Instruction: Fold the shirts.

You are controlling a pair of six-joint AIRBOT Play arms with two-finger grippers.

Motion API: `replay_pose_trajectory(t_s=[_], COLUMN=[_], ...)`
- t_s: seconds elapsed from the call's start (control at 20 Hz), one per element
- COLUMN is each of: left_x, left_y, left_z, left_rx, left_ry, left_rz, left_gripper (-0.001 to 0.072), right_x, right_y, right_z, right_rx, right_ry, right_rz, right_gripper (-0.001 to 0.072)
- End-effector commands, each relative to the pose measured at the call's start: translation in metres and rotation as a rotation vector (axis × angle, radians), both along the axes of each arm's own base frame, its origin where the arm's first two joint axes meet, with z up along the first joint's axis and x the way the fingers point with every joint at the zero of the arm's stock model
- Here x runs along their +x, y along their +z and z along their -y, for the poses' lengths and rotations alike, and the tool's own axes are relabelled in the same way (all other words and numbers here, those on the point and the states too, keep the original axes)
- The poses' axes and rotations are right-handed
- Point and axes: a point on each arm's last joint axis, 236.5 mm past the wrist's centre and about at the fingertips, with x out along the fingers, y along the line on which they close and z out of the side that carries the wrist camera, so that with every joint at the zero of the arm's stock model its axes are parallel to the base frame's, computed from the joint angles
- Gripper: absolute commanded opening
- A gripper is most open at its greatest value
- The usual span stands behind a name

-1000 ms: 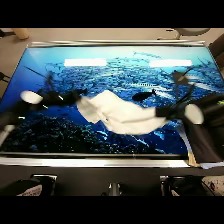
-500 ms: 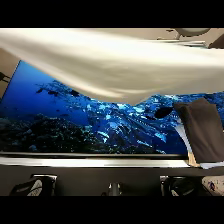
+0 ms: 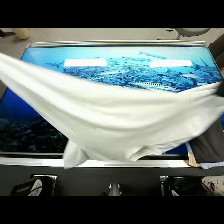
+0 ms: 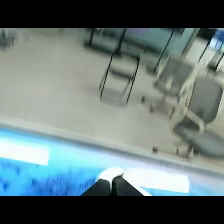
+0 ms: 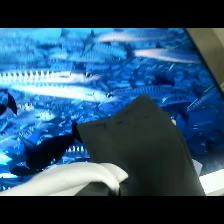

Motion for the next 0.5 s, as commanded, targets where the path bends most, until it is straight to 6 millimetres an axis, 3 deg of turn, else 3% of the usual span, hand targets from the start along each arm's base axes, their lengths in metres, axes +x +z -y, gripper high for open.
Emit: replay_pose_trajectory(t_s=[0.0,0.1,0.15,0.25,0.3,0.35,0.4,0.45], left_x=[0.019,0.026,0.029,0.033,0.036,0.039,0.042,0.043], left_y=[-0.118,-0.150,-0.159,-0.175,-0.181,-0.185,-0.189,-0.192], left_z=[0.022,0.034,0.037,0.043,0.044,0.043,0.042,0.041], left_rx=[-0.023,-0.014,-0.020,-0.025,-0.027,-0.029,-0.027,-0.008], left_ry=[-0.085,-0.106,-0.106,-0.118,-0.121,-0.119,-0.116,-0.121], left_rz=[-0.220,-0.236,-0.236,-0.262,-0.279,-0.290,-0.298,-0.299], left_gripper=[0.0028,0.0028,0.0028,0.0029,0.0029,0.0029,0.0029,0.0029], right_x=[0.093,0.152,0.170,0.182,0.175,0.165,0.153,0.137], right_y=[-0.113,-0.149,-0.167,-0.214,-0.236,-0.248,-0.252,-0.251], right_z=[-0.053,-0.083,-0.097,-0.127,-0.139,-0.150,-0.157,-0.161], right_rx=[-0.069,0.029,0.116,0.304,0.383,0.432,0.413,0.381], right_ry=[0.176,0.156,0.117,0.052,0.025,0.020,0.083,0.155], right_rz=[-0.059,0.053,0.075,0.028,-0.037,-0.098,-0.172,-0.244], right_gripper=[0.0021,0.0021,0.0022,0.0035,0.0193,0.0443,0.0565,0.0564])
